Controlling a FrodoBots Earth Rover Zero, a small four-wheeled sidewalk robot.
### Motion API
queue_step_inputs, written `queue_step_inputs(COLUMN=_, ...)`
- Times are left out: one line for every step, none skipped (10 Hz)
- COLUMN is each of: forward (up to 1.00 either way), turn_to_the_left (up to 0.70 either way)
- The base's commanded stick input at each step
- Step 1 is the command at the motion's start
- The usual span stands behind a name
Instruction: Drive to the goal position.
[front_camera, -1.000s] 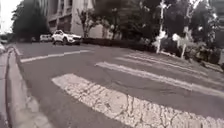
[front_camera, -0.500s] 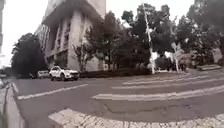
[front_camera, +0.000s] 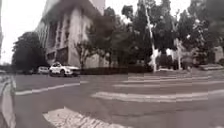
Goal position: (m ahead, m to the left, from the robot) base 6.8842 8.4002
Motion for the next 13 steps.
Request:
queue_step_inputs(forward=0.70, turn_to_the_left=0.00)
queue_step_inputs(forward=0.70, turn_to_the_left=0.00)
queue_step_inputs(forward=0.70, turn_to_the_left=0.00)
queue_step_inputs(forward=0.70, turn_to_the_left=0.00)
queue_step_inputs(forward=0.70, turn_to_the_left=0.00)
queue_step_inputs(forward=0.70, turn_to_the_left=0.01)
queue_step_inputs(forward=0.70, turn_to_the_left=0.03)
queue_step_inputs(forward=0.70, turn_to_the_left=0.06)
queue_step_inputs(forward=0.70, turn_to_the_left=0.10)
queue_step_inputs(forward=0.70, turn_to_the_left=0.14)
queue_step_inputs(forward=0.70, turn_to_the_left=0.14)
queue_step_inputs(forward=0.70, turn_to_the_left=0.14)
queue_step_inputs(forward=0.70, turn_to_the_left=0.14)
